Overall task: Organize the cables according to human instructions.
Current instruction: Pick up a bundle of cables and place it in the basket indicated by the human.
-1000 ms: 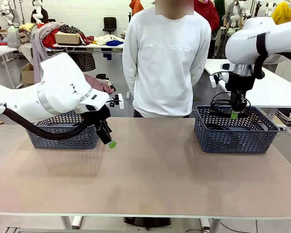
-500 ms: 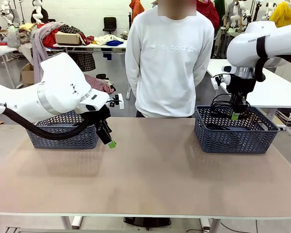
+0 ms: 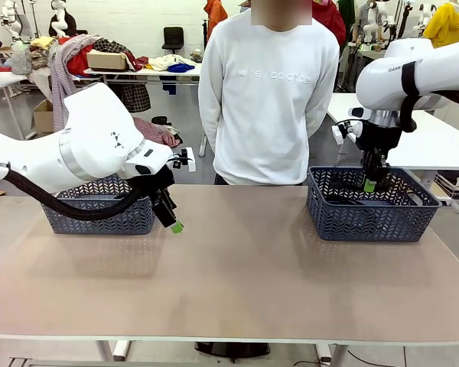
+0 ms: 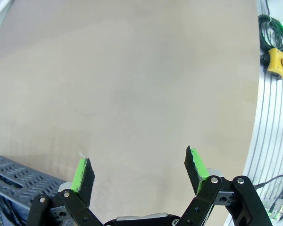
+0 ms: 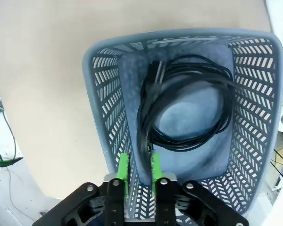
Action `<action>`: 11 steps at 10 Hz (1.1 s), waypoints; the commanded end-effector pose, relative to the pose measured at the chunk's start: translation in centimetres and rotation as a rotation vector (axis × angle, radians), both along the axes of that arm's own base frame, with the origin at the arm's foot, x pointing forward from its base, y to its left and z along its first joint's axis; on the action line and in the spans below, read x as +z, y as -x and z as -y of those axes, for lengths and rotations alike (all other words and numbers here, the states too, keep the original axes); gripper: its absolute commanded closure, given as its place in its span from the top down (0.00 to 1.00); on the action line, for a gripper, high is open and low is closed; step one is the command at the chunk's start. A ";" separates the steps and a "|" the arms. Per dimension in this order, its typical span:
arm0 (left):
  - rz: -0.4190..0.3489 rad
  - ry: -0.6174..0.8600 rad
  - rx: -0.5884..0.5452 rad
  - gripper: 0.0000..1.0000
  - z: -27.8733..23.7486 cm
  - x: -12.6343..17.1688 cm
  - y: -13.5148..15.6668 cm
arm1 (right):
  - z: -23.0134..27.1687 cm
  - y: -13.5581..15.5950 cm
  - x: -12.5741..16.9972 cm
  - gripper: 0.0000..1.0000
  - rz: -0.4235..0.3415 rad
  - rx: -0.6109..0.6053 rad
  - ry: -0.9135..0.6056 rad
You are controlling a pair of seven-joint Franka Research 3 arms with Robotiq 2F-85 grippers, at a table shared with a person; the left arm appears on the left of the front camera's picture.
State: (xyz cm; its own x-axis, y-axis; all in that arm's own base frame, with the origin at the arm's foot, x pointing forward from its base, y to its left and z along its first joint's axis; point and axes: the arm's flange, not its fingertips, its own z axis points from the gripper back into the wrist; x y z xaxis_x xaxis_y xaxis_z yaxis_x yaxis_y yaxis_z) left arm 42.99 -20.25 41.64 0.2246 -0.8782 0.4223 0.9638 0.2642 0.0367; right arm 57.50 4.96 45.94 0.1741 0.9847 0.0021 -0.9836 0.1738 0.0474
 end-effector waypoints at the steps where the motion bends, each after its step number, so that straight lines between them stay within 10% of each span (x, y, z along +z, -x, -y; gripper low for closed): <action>1: 0.000 -0.006 -0.013 1.00 -0.3 0.1 -0.1 | 0.5 -0.2 -0.3 0.50 0.028 -0.012 -0.038; 2: 0.000 -0.006 -0.013 1.00 -0.3 0.1 -0.1 | 0.6 -0.3 -0.5 0.35 0.030 -0.016 -0.046; 3: 0.000 -0.006 -0.013 1.00 -0.3 0.1 -0.1 | 0.5 -0.4 -0.5 0.70 0.028 -0.018 -0.047; 4: 0.000 -0.006 -0.013 1.00 -0.3 0.1 -0.1 | 0.5 -0.3 -0.5 0.55 0.025 -0.018 -0.047; 5: 0.000 -0.006 -0.013 1.00 -0.3 0.1 -0.1 | 0.5 -0.3 -0.5 0.89 0.021 -0.017 -0.045; 6: 0.000 -0.006 -0.013 1.00 -0.3 0.1 -0.1 | 0.5 -0.2 -0.4 0.74 0.015 -0.018 -0.046; 7: 0.000 -0.006 -0.013 1.00 -0.3 0.1 -0.1 | 0.6 -0.2 -0.4 1.00 0.010 -0.020 -0.044; 11: 0.000 -0.006 -0.013 1.00 -0.3 0.1 -0.1 | 0.7 -0.5 -0.2 1.00 -0.021 -0.020 -0.043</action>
State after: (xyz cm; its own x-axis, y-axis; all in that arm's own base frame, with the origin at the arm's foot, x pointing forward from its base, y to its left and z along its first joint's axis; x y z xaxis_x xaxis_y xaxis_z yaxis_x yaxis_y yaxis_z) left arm 42.99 -20.25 41.64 0.2246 -0.8782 0.4223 0.9638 0.2642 0.0367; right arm 57.69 4.68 45.54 0.1949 0.9804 0.0283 -0.9794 0.1930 0.0602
